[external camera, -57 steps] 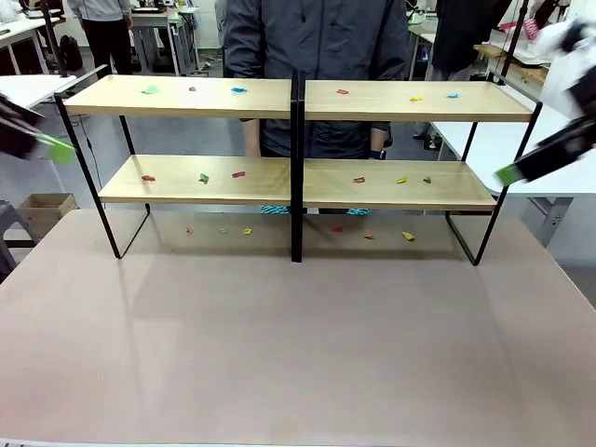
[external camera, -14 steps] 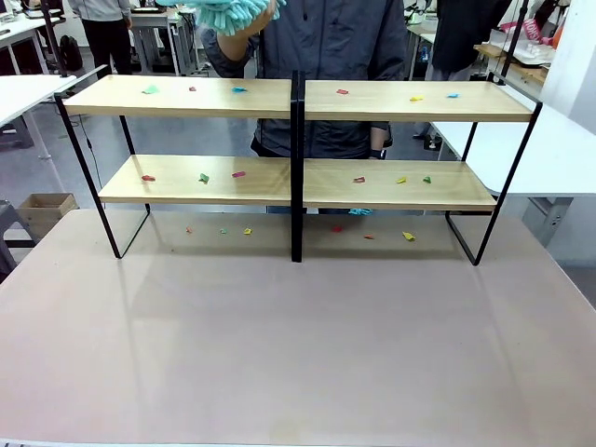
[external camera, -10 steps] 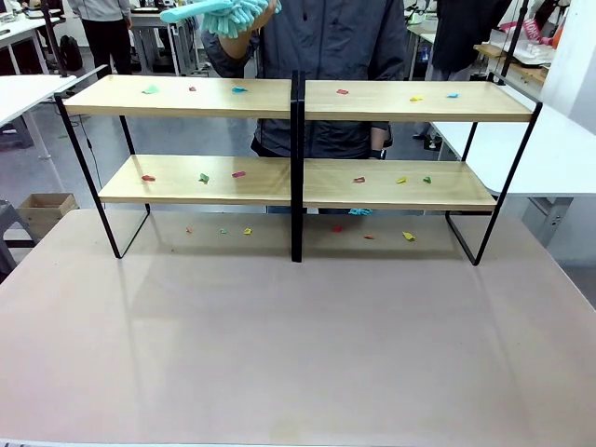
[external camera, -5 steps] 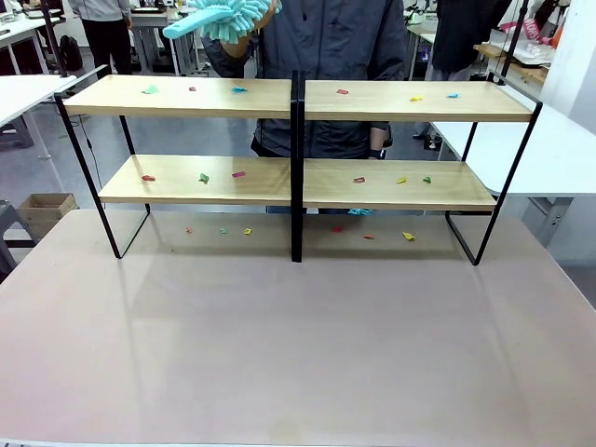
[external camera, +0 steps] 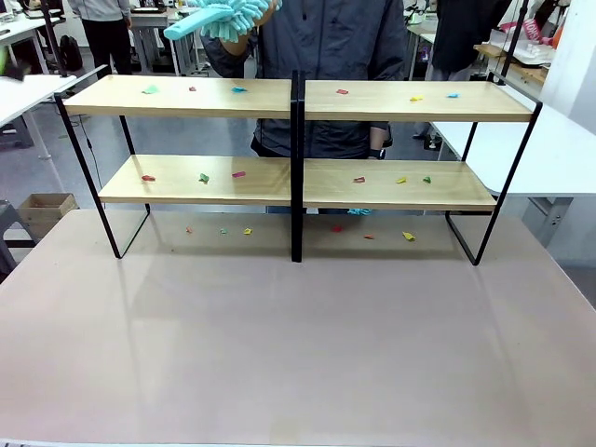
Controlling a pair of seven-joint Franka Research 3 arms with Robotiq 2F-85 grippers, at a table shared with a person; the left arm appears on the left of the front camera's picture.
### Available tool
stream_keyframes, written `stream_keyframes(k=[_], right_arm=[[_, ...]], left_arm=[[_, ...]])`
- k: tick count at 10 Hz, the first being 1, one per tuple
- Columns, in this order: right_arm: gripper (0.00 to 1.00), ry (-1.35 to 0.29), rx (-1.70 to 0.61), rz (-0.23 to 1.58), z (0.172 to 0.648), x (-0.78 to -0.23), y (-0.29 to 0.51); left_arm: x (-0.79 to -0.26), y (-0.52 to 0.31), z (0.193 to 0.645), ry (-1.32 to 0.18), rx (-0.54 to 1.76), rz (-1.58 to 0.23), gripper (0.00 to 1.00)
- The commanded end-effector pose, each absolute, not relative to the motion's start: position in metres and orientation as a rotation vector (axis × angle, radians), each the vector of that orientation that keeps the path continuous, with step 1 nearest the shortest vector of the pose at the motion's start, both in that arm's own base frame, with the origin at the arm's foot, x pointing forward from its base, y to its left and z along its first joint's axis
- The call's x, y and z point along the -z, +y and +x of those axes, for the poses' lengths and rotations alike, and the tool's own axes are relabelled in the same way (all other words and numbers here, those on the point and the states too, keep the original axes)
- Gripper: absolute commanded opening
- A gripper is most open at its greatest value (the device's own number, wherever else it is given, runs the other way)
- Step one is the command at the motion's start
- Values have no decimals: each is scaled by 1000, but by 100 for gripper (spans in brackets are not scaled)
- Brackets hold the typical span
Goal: Clean the shelves.
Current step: Pick up the Duster when the human hands it over.
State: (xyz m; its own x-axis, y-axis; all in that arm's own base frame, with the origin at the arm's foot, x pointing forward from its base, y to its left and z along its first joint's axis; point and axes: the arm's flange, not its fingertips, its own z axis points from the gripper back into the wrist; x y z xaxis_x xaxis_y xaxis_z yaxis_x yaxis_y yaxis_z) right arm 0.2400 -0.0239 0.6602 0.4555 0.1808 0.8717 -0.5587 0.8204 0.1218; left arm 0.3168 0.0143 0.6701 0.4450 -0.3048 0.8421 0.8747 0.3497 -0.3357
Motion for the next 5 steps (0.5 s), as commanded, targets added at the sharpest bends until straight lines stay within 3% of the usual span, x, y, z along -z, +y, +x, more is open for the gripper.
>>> stream_keyframes(k=[1,2,3,4,5], right_arm=[[100,-1002,-473,426,240,-660,-24],[100,-1002,-473,426,240,-660,-24],[100,-1002,-473,426,240,-660,-24],[100,-1002,-473,426,240,-660,-24],[100,-1002,-473,426,240,-660,-24]], left_arm=[[-727,5,426,-473,631,-1169,100],[-723,-5,470,-364,509,-1297,100],[-711,-14,454,-234,544,-1435,100],[-707,-25,407,-591,746,-1163,100],[-708,-34,439,-487,700,-1294,100]])
